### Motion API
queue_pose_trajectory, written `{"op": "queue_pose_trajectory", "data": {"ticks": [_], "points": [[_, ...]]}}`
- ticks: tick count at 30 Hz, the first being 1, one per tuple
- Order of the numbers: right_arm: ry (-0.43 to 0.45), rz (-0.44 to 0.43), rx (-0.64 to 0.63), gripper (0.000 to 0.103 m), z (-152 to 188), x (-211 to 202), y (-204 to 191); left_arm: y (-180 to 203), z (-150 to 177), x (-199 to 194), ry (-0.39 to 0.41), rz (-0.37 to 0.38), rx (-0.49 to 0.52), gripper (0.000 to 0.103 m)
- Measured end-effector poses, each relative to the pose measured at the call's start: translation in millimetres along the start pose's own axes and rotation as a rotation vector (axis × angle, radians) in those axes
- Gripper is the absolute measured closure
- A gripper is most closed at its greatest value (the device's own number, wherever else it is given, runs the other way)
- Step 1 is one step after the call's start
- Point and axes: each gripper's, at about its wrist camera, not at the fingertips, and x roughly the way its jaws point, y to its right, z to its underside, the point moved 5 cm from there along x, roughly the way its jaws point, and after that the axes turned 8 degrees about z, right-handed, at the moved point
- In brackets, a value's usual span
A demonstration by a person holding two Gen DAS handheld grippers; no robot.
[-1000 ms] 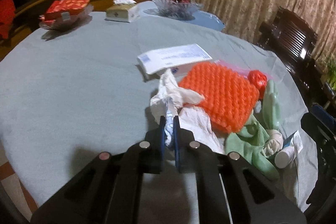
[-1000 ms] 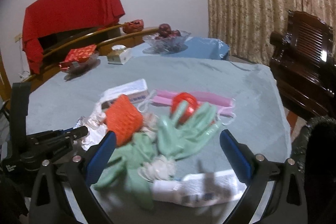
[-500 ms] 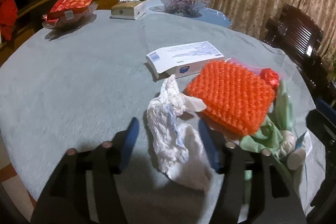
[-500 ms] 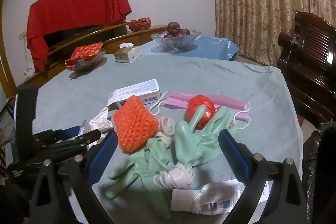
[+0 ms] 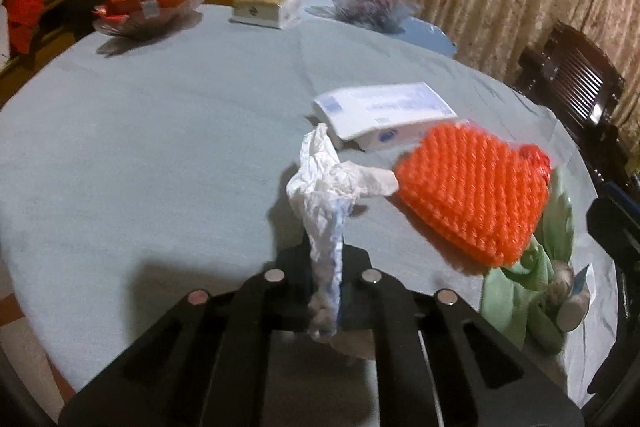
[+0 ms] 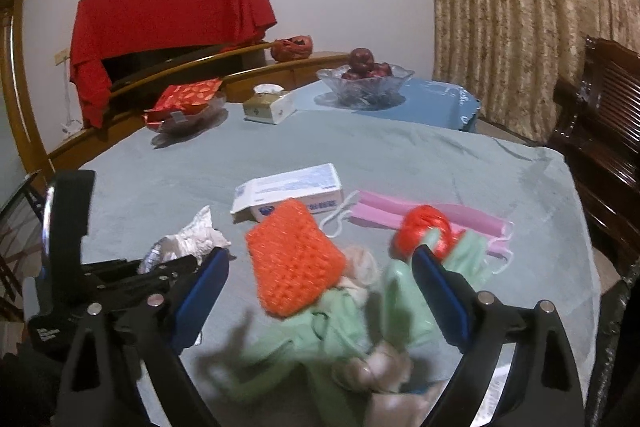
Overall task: Collect trash
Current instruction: 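Grasp the second orange foam net with the right gripper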
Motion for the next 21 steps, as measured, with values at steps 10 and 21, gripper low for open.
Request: {"op": "queue_pose_trajectory", "data": {"ticks": [10,21], "points": [[-0.048,-0.026,-0.016,0.018,0,37,-24,-21,-13,-15,0.039,-0.048,0.027,0.096],[-0.165,-0.076,-0.065,0.067,20,60,-36,-31,-16,-13,0.042,-0.049,0.016,0.096]]}}
